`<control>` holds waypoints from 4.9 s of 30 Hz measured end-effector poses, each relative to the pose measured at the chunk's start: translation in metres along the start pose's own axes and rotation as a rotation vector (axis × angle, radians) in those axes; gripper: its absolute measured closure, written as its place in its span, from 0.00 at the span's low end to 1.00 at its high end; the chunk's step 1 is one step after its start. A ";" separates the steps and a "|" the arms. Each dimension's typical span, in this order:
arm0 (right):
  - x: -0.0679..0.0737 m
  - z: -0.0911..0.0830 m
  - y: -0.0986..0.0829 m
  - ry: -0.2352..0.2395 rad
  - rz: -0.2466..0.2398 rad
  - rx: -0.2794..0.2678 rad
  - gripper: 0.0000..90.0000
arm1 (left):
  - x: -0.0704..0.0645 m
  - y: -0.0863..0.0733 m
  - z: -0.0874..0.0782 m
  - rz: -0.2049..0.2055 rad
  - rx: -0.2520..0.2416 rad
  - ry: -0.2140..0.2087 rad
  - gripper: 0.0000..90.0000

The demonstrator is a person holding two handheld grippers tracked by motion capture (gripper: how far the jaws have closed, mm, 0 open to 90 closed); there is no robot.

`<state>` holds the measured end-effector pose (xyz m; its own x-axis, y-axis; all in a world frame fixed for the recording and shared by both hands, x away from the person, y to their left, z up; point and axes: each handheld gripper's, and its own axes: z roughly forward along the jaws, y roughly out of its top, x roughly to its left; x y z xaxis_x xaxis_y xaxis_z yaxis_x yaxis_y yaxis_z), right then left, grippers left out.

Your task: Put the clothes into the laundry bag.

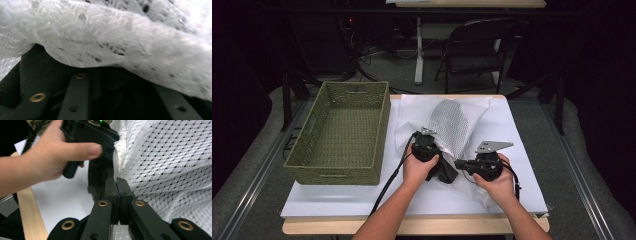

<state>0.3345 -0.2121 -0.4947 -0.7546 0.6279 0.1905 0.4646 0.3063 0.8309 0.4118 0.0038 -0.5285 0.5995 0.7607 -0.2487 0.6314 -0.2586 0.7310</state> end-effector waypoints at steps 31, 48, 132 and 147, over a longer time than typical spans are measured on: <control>-0.009 -0.001 -0.003 -0.033 0.015 -0.003 1.00 | 0.008 -0.034 -0.035 0.052 0.100 0.032 0.38; -0.008 0.000 -0.004 -0.033 0.019 -0.001 1.00 | 0.003 -0.051 -0.019 0.107 0.156 0.119 0.34; -0.016 -0.013 -0.001 -0.060 0.023 -0.028 1.00 | 0.042 -0.006 -0.028 -0.042 0.095 0.152 0.37; -0.012 -0.007 -0.003 -0.053 0.012 -0.028 1.00 | 0.033 -0.012 -0.018 0.030 0.113 0.115 0.86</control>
<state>0.3389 -0.2258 -0.4952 -0.7231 0.6687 0.1733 0.4598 0.2786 0.8432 0.4147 0.0432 -0.5341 0.5626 0.8133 -0.1486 0.6695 -0.3427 0.6591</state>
